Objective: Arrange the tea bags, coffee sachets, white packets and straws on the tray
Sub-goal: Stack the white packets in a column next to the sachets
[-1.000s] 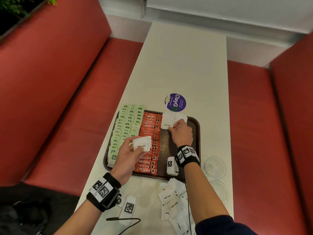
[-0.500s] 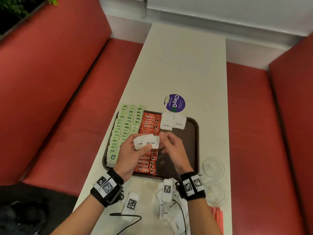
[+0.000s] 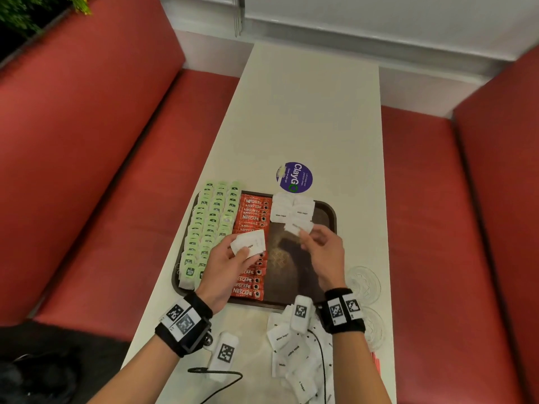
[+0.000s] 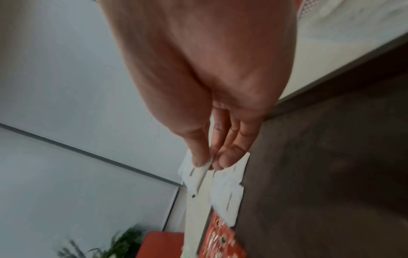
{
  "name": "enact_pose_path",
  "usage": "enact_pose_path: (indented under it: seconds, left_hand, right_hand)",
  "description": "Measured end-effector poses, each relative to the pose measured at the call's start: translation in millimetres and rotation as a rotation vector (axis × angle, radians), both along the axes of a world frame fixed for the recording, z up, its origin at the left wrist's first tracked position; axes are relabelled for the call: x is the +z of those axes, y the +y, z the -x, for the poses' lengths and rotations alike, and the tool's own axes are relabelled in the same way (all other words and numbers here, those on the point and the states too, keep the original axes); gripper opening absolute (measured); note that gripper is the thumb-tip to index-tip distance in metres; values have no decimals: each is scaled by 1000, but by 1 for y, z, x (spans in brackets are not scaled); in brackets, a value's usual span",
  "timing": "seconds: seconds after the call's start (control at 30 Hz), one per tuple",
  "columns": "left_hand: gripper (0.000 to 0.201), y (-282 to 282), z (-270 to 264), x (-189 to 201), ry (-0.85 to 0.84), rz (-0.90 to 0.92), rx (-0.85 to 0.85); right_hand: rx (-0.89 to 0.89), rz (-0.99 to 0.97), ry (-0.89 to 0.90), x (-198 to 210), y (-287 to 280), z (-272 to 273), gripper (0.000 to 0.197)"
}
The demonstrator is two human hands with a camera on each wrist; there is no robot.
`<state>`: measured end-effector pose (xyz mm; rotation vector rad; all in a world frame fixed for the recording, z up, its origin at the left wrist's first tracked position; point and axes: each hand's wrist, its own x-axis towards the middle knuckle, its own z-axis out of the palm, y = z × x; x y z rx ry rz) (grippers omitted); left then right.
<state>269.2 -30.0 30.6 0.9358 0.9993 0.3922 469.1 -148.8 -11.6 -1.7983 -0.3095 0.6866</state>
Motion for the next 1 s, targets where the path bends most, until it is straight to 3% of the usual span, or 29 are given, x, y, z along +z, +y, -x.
enact_pose_path:
  seconds: [0.23, 0.6, 1.0]
  left_hand:
    - [31, 0, 2, -2, -6, -19, 2]
    - [32, 5, 3, -2, -10, -68, -12]
    - [35, 8, 0, -4, -8, -138, -3]
  right_hand:
    - [-72, 251, -201, -31, 24, -54, 28]
    - [10, 362, -239, -57, 44, -70, 28]
    - [33, 426, -345, -45, 47, -65, 24]
